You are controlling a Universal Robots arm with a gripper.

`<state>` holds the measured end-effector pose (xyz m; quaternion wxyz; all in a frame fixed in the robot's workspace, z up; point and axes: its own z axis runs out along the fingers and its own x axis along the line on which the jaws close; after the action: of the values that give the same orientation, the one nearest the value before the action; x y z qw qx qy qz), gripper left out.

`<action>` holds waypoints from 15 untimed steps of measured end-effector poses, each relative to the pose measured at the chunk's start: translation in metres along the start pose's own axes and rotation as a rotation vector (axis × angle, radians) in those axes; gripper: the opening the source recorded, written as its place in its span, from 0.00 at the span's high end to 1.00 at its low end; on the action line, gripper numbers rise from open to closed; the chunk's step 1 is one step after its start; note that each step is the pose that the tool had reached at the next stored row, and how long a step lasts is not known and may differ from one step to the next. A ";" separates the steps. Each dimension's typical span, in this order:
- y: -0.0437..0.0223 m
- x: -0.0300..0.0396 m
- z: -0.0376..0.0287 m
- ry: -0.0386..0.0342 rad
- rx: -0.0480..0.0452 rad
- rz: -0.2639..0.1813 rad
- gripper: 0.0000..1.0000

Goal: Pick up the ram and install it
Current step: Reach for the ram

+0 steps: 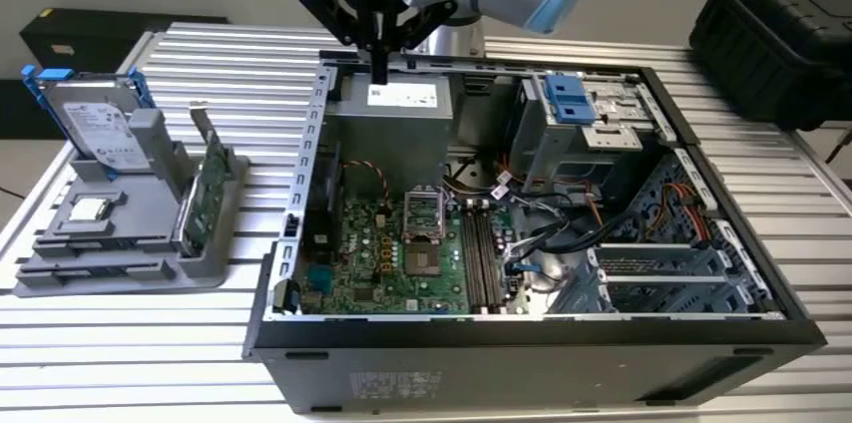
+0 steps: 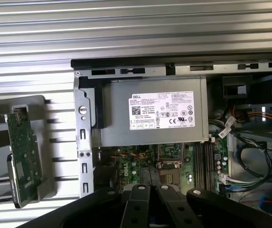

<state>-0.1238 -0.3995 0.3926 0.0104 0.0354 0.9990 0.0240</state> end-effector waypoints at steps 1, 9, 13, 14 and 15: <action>-0.0001 0.0005 0.0000 0.0000 0.0000 0.000 1.00; -0.0008 0.0049 -0.0001 0.0000 0.0001 0.000 1.00; -0.0014 0.0073 -0.0002 0.0000 0.0001 0.000 1.00; -0.0015 0.0079 -0.0002 0.0000 -0.0001 0.000 1.00; -0.0016 0.0084 -0.0002 0.0000 -0.0001 0.000 1.00</action>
<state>-0.1323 -0.4005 0.3926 0.0104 0.0354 0.9990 0.0241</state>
